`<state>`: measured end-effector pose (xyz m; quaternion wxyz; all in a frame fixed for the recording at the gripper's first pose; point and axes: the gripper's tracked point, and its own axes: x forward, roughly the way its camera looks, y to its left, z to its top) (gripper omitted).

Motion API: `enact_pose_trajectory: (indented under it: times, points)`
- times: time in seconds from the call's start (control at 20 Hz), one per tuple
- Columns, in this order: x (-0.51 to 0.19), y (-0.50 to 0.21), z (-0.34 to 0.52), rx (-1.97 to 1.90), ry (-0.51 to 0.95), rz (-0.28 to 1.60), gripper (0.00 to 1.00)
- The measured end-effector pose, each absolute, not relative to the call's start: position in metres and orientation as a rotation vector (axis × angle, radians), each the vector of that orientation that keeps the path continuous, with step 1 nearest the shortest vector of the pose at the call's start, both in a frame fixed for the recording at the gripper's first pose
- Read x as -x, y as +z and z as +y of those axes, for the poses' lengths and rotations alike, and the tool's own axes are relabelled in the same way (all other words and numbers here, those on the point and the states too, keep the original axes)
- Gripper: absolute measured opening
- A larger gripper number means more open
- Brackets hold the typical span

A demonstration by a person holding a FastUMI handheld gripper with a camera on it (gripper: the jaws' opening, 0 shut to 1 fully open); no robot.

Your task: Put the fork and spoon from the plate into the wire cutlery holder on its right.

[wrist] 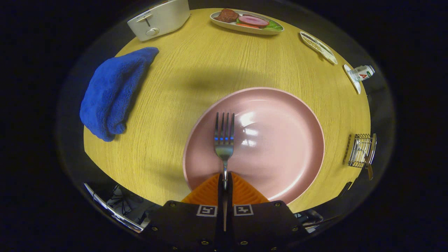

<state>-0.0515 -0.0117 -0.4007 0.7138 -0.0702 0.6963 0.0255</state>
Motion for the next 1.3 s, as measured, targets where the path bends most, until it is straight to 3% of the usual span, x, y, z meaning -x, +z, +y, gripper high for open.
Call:
enact_pose_trajectory:
  times: [0.3,1.3]
  points:
    - [0.046,-0.369,-0.047,0.226,-0.024,1.554,0.03]
    - [0.049,-0.248,-0.236,0.035,-0.544,1.564,0.03]
